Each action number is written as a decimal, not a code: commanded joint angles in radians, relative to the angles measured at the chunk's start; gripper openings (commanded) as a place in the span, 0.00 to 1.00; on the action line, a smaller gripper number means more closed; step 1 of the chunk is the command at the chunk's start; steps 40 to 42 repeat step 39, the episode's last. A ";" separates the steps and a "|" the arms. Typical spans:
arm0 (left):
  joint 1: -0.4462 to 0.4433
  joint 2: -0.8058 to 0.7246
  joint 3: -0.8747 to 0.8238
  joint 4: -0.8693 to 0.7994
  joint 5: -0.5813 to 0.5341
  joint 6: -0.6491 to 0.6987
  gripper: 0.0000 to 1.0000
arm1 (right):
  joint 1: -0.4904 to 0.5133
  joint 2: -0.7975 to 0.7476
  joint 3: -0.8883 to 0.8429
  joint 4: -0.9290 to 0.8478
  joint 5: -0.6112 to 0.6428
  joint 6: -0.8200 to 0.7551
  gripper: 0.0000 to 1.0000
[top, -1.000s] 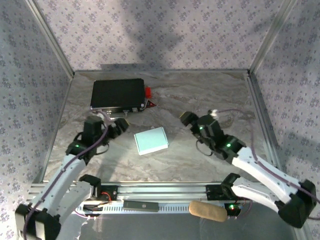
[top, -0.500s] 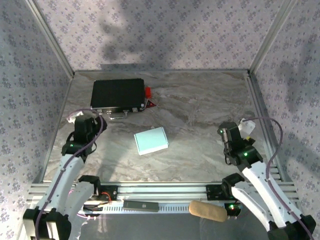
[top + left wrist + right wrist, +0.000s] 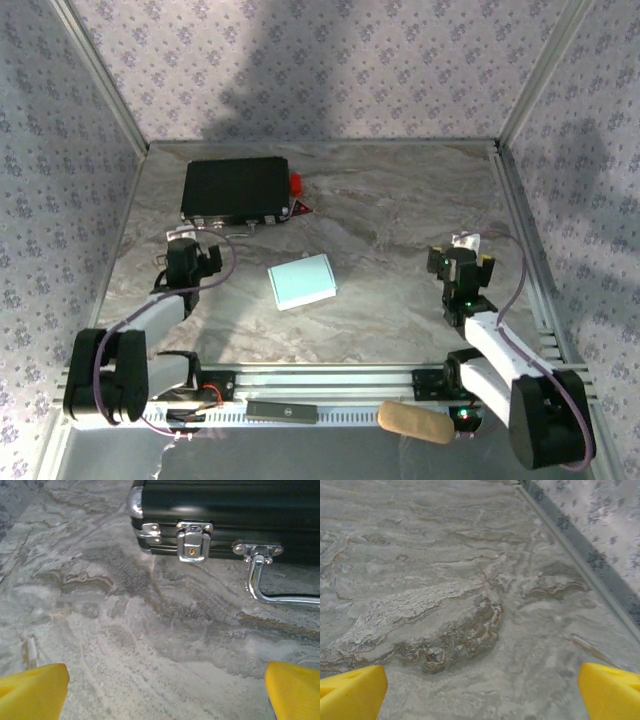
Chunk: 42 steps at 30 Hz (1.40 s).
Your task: Fold the paper box
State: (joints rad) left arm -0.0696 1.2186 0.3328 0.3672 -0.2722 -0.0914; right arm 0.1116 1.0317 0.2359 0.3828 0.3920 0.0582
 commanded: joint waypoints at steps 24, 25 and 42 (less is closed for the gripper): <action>0.080 0.313 0.048 0.505 0.082 0.012 1.00 | -0.121 0.489 0.149 0.435 -0.250 -0.071 0.99; 0.080 0.312 0.049 0.505 0.083 0.013 1.00 | -0.120 0.490 0.149 0.435 -0.251 -0.072 0.99; 0.079 0.312 0.049 0.500 0.081 0.015 1.00 | -0.124 0.486 0.145 0.441 -0.254 -0.068 0.99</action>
